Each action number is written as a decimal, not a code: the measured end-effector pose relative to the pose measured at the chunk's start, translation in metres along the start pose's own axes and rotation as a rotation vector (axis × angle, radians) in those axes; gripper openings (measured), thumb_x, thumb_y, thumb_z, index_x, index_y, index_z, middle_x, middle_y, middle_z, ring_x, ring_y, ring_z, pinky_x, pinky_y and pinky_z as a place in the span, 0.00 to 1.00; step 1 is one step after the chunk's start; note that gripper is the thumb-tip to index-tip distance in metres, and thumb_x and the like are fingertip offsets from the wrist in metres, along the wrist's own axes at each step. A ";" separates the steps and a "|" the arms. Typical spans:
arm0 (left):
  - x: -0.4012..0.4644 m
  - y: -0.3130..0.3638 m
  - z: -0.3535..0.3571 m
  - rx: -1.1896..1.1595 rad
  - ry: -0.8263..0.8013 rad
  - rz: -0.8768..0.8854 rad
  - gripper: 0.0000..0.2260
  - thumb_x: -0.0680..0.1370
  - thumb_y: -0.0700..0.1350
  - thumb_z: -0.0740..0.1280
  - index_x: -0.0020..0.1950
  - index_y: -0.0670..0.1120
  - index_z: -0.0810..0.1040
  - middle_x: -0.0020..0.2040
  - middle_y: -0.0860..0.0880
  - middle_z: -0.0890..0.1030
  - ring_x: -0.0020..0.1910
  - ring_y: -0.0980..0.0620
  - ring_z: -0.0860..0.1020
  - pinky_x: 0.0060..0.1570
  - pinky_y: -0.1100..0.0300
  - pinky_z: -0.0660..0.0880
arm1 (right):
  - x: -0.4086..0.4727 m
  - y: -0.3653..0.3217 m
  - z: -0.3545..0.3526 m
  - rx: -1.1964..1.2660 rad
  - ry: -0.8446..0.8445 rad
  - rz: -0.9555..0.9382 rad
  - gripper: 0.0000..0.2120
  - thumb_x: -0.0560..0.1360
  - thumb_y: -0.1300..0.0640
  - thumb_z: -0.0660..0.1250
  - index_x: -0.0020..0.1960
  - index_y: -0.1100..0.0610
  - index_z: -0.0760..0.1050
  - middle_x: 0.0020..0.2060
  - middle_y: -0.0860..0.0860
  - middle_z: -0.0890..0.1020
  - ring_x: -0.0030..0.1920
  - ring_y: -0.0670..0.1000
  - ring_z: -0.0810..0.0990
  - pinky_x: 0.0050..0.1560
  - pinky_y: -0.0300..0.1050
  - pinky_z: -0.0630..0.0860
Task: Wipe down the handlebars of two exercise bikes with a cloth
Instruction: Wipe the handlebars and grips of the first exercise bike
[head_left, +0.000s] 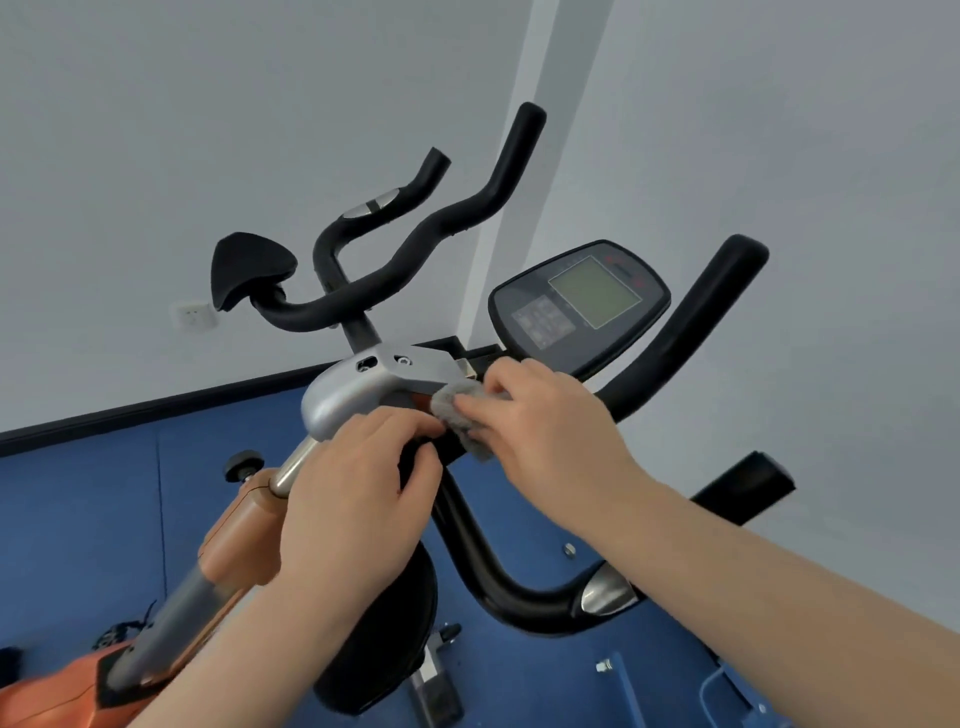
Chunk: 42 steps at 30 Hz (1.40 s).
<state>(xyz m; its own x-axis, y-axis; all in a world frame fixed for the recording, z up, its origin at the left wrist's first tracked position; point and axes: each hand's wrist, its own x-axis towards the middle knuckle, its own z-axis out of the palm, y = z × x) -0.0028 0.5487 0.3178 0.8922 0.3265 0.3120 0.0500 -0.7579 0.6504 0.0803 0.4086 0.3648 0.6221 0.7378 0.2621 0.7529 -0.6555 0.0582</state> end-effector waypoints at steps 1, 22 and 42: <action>0.001 0.001 -0.001 -0.028 -0.013 0.000 0.10 0.76 0.48 0.61 0.54 0.58 0.78 0.48 0.62 0.79 0.49 0.59 0.76 0.44 0.58 0.74 | -0.006 0.009 -0.001 -0.015 0.041 0.035 0.06 0.73 0.60 0.69 0.50 0.54 0.80 0.41 0.52 0.76 0.40 0.54 0.74 0.37 0.50 0.74; 0.039 0.051 0.054 -0.220 -0.060 0.133 0.08 0.76 0.44 0.65 0.51 0.55 0.79 0.45 0.64 0.77 0.49 0.63 0.70 0.49 0.73 0.64 | -0.031 0.113 -0.055 -0.319 0.037 -0.008 0.05 0.70 0.65 0.67 0.42 0.56 0.78 0.39 0.52 0.75 0.38 0.52 0.73 0.33 0.43 0.63; 0.043 0.047 0.060 -0.239 -0.037 0.149 0.08 0.75 0.43 0.65 0.46 0.58 0.78 0.41 0.62 0.78 0.50 0.63 0.70 0.45 0.72 0.64 | -0.009 0.133 -0.094 0.312 0.579 0.366 0.11 0.75 0.57 0.68 0.56 0.51 0.81 0.46 0.50 0.77 0.50 0.49 0.75 0.48 0.38 0.74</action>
<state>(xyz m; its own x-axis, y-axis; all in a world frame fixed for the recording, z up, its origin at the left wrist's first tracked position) 0.0648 0.4937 0.3204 0.8979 0.1976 0.3934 -0.1859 -0.6399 0.7456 0.1552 0.2997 0.4611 0.6966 0.2221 0.6822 0.5991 -0.7033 -0.3828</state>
